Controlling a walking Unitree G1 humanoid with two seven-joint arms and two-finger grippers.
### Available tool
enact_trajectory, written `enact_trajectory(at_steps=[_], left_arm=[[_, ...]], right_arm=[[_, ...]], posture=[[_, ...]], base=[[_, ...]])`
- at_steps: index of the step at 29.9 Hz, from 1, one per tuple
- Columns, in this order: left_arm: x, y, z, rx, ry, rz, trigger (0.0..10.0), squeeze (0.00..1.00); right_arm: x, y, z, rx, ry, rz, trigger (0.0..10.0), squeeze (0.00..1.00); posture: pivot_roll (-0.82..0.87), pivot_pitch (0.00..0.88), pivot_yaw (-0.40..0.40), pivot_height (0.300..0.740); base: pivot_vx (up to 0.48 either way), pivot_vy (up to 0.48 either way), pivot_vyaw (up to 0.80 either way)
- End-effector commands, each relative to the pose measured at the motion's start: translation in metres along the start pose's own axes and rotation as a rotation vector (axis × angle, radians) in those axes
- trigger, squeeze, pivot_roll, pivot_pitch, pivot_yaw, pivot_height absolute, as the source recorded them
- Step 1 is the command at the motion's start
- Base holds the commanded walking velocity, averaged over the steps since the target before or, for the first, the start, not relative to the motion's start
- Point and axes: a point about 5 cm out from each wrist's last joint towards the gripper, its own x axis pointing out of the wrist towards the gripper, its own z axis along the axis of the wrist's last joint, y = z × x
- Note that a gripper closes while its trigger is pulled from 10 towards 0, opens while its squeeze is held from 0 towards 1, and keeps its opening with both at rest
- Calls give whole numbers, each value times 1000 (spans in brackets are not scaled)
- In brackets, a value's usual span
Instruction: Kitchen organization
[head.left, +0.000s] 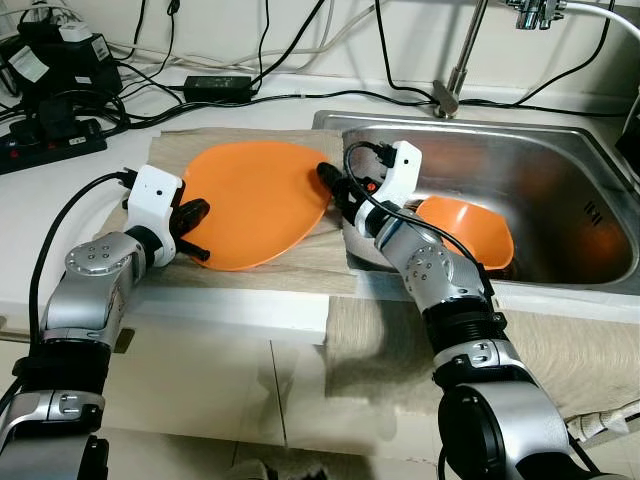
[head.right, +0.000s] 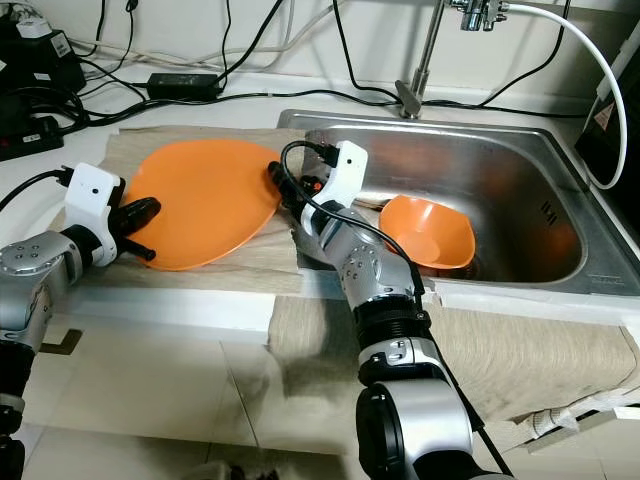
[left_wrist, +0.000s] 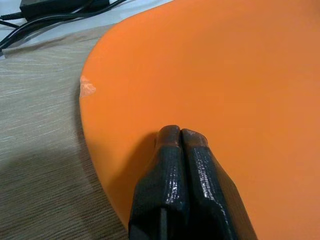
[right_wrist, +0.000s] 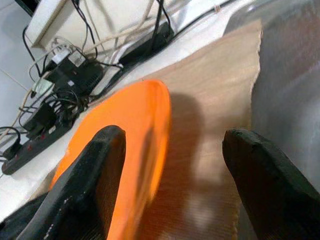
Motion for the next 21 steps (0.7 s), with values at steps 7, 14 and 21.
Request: enact_trajectory(at_steps=[7,14,21], left_arm=[[3,-13,-32,-9,148,-48,10000,0],[3,-14,-31,-10,142,-51,10000,0],[3,-14,-31,-8,142,-48,10000,0]], right_arm=[[12,25,-26,69,70,66,10000,0],[14,26,-29,17,68,80,10000,0],[16,29,-32,0,69,90,10000,0]], posture=[[98,5,-22,740],[103,3,-27,740],[103,3,-27,740]], base=[[0,0,0],[0,0,0],[0,0,0]])
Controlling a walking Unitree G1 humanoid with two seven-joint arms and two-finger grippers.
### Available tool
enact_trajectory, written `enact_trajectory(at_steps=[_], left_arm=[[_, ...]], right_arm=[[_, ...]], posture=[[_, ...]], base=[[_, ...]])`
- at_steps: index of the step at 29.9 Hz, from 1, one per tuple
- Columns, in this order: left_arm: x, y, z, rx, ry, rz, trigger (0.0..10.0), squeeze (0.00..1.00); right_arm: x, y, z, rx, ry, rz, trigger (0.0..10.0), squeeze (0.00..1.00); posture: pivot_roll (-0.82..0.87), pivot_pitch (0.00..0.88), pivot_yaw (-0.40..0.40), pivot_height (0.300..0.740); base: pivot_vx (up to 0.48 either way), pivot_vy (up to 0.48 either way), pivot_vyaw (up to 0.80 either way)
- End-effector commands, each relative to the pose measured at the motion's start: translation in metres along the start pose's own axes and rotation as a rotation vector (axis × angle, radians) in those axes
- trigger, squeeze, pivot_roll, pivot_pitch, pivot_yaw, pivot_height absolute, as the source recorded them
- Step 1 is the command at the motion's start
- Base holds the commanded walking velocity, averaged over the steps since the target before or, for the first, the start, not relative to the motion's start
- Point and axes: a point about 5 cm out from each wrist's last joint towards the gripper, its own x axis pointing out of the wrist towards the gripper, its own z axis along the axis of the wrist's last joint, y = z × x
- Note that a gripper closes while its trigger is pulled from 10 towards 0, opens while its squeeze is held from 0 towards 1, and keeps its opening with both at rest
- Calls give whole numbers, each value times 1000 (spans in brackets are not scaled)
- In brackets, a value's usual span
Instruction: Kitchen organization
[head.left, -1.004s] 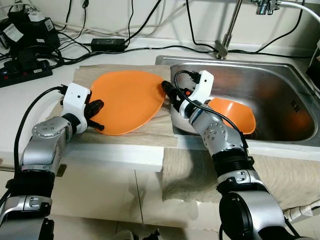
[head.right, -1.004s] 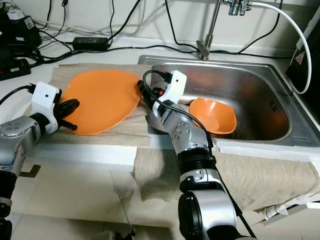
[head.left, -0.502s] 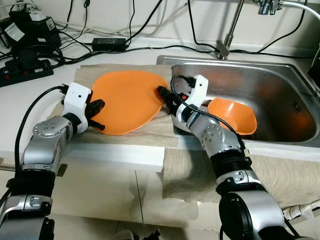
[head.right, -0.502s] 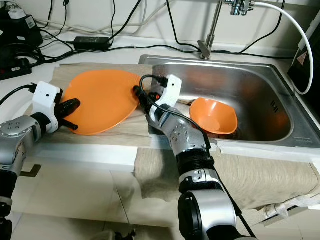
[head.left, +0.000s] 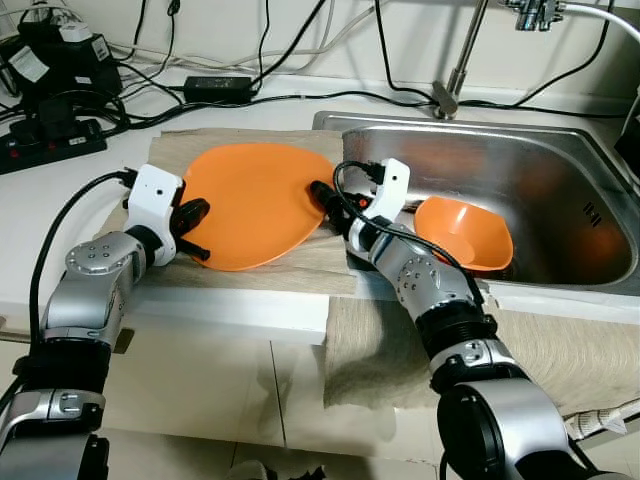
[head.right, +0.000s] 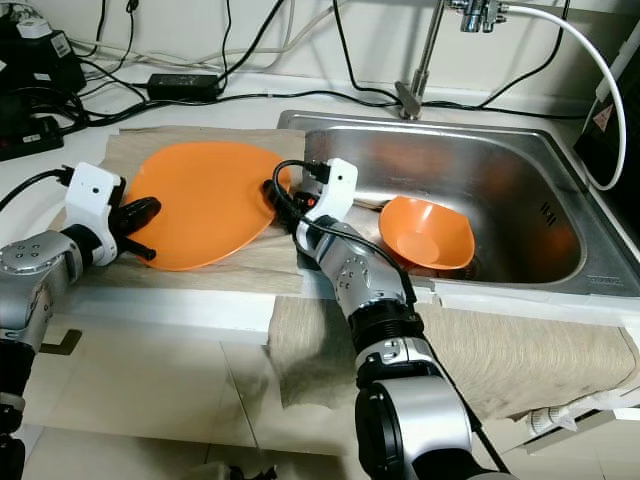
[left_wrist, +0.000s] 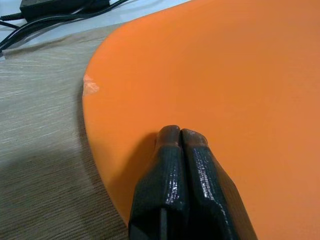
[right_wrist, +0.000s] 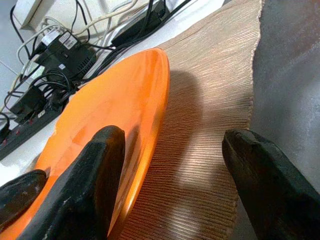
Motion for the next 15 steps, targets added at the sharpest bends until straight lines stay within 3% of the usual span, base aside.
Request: enact_trajectory(at_steps=[1,2,3,15], left_arm=[[2,-14,-33,-13,148,-47,10000,0],[2,-14,-33,-12,148,-47,10000,0],[2,-14,-33,-12,148,-47,10000,0],[2,-14,-32,-13,147,-48,10000,0]], right_arm=[[13,37,-11,18,29,96,10000,0],[13,39,-11,22,25,104,2706,0],[14,41,-11,25,20,115,0,0],[15,48,-11,63,17,149,0,0]], posture=[[103,3,-27,740],[108,4,-28,740],[108,4,-28,740],[108,7,-31,740]], base=[[0,0,0],[0,0,0],[0,0,0],[0,0,0]])
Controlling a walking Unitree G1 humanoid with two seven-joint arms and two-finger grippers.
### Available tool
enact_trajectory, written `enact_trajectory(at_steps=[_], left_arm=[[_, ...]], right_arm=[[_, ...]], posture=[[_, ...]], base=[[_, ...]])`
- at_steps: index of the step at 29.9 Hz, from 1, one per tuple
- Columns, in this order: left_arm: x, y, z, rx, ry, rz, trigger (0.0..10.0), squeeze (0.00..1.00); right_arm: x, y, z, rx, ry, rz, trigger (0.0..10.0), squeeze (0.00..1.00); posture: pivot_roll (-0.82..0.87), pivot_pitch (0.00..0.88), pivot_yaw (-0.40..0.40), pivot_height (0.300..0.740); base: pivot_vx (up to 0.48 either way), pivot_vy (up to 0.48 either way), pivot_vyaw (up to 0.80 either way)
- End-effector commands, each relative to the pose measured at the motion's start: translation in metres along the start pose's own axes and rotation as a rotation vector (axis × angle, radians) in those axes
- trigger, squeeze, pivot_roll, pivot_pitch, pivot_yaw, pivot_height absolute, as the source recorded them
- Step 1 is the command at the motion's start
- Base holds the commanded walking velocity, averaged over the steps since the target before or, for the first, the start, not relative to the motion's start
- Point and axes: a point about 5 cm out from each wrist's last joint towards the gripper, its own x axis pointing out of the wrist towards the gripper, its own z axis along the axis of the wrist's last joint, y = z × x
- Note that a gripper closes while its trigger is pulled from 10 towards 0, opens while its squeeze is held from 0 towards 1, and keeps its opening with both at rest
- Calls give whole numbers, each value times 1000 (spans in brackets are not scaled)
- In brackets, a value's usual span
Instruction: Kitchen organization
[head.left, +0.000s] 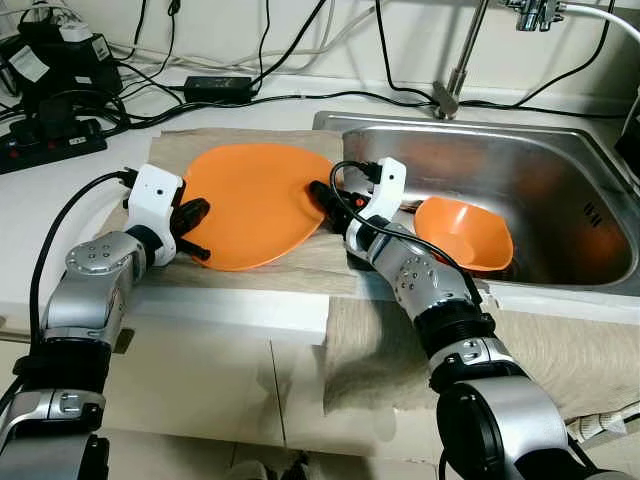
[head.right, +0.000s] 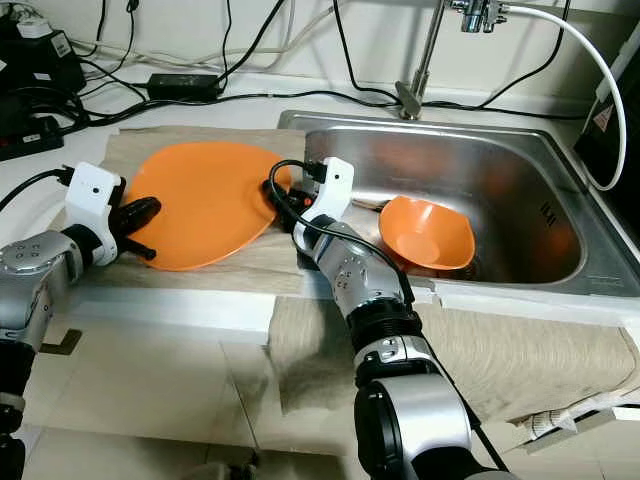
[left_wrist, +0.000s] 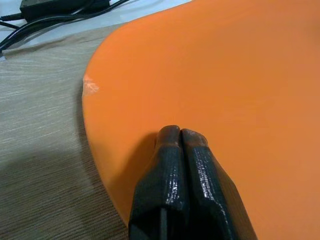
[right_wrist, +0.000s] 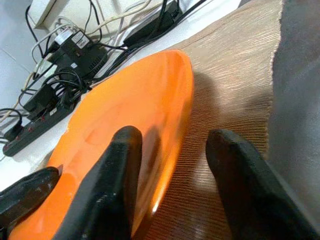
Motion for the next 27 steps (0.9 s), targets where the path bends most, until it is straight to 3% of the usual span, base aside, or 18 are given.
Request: enact_trajectory(at_steps=[1,22,27], left_arm=[[2,-14,-33,-13,148,-48,10000,0],[6,-18,-26,-4,124,-62,10000,0],[9,-15,-17,-2,73,-36,10000,0]], right_arm=[[16,43,-13,63,25,103,0,0],[12,35,-10,68,-10,63,0,0],[12,34,-9,67,-13,52,0,0]], posture=[[108,9,-31,740],[99,15,-20,740],[93,19,-19,740]], base=[[0,0,0],[0,0,0],[0,0,0]])
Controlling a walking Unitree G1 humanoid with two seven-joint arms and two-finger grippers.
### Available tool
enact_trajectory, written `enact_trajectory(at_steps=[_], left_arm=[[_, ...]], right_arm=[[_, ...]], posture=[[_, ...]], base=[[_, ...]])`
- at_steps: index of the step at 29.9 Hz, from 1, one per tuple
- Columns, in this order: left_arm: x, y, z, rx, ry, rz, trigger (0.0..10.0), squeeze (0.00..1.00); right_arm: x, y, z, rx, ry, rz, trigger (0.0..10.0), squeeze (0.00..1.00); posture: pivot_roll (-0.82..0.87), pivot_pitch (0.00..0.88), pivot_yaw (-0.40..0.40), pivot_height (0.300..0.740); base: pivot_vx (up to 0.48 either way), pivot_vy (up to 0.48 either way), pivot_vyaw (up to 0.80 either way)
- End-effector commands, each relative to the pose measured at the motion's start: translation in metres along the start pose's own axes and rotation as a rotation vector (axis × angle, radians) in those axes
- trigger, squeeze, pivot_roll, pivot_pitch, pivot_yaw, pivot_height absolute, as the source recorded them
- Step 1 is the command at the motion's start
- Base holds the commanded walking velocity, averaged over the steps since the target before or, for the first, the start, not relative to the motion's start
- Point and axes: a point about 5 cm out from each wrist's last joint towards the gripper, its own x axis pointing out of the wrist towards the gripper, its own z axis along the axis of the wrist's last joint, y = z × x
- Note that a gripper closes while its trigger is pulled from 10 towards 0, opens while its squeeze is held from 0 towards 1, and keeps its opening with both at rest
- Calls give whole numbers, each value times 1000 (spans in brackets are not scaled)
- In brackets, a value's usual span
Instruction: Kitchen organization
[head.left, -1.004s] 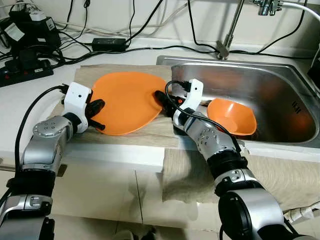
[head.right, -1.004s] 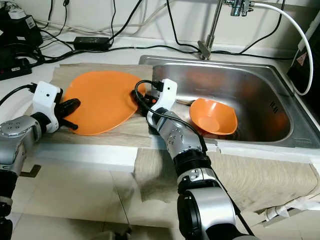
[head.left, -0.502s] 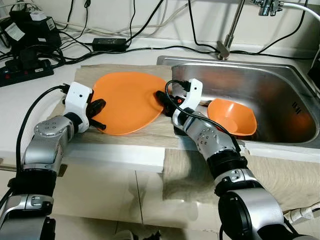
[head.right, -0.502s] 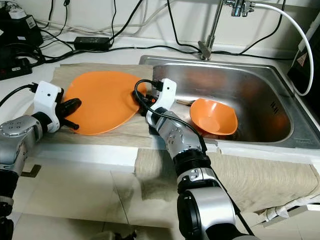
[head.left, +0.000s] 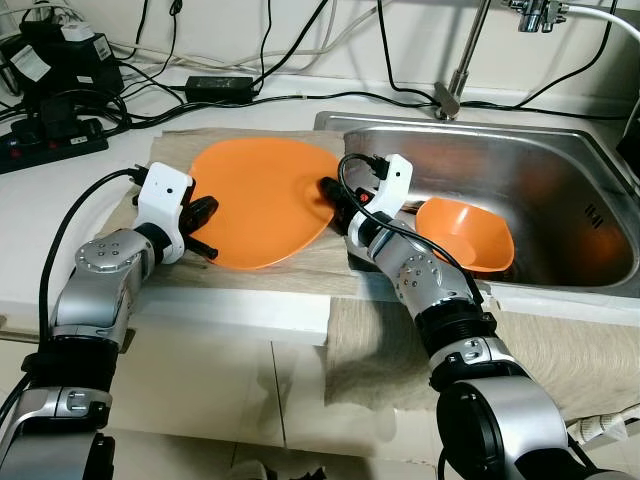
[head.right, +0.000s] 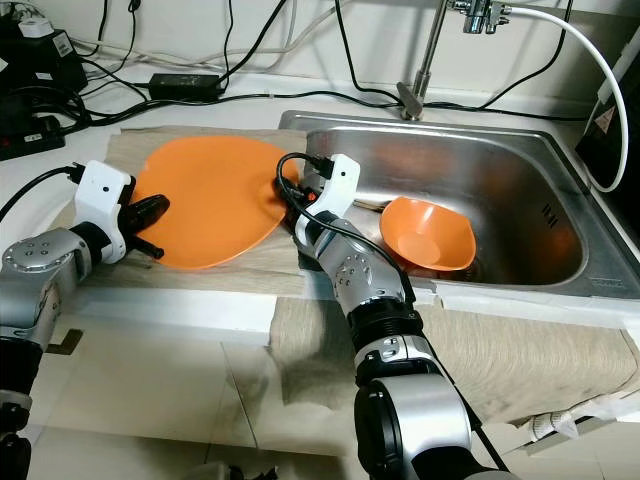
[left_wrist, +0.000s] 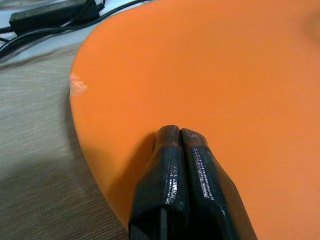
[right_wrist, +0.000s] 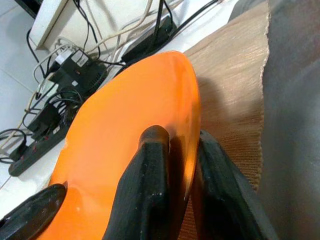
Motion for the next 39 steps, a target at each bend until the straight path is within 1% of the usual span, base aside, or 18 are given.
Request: enact_trajectory(at_steps=[1,5,8,14,15,16,17,21,23,24,25,30,31,33,37,39], left_arm=[[4,-6,-19,-29,83,0,10000,0],[5,-2,-13,-41,52,22,10000,0],[6,-4,-3,-53,-18,26,10000,0],[7,-1,10,-95,-110,68,10000,0],[7,-1,10,-95,-110,68,10000,0],[4,-1,21,-106,-171,73,10000,0],[4,-1,21,-106,-171,73,10000,0],[-1,-6,36,-116,-240,44,10000,0],[-5,-12,48,-111,-280,15,10000,0],[-5,-12,48,-111,-280,15,10000,0],[-7,-16,53,-114,-300,-3,10000,0],[-12,-22,60,-113,-322,-36,10000,0],[-15,-25,65,-116,-334,-51,10000,0],[-16,-27,66,-113,-332,-60,10000,0],[-17,-25,56,-120,-292,-50,10000,0],[-16,-24,51,-136,-270,-41,10000,0]], right_arm=[[11,33,-17,19,37,75,0,0],[10,32,-17,17,37,69,0,0],[10,29,-19,15,41,58,0,0],[9,28,-22,13,46,50,0,0],[9,28,-22,13,46,50,0,0],[9,26,-22,6,46,39,0,0],[9,26,-22,6,46,39,0,0],[8,22,-22,-8,39,28,0,0],[8,20,-22,-26,37,19,0,0],[8,20,-22,-26,37,19,0,0],[8,19,-22,-36,34,11,0,0],[8,17,-21,-45,26,2,0,0],[9,17,-16,-63,8,-1,0,0],[9,18,-13,-72,-5,4,0,0],[11,26,4,-100,-70,37,0,0],[10,30,17,-122,-116,55,0,0]], posture=[[93,19,-19,740],[93,19,-18,740],[93,19,-18,740],[94,14,-19,740],[94,14,-19,740],[96,10,-22,740],[96,10,-22,740],[98,5,-23,740],[102,2,-23,740],[102,2,-23,740],[105,1,-23,740],[111,0,-22,740],[114,0,-22,740],[118,0,-22,740],[121,0,-21,740],[120,0,-20,740]], base=[[0,0,0],[0,0,0],[0,0,0],[0,0,0],[0,0,0],[0,0,0],[0,0,0],[0,0,0],[0,0,0],[0,0,0],[0,0,0],[0,0,0],[0,0,0],[0,0,0],[0,0,0],[0,0,0]])
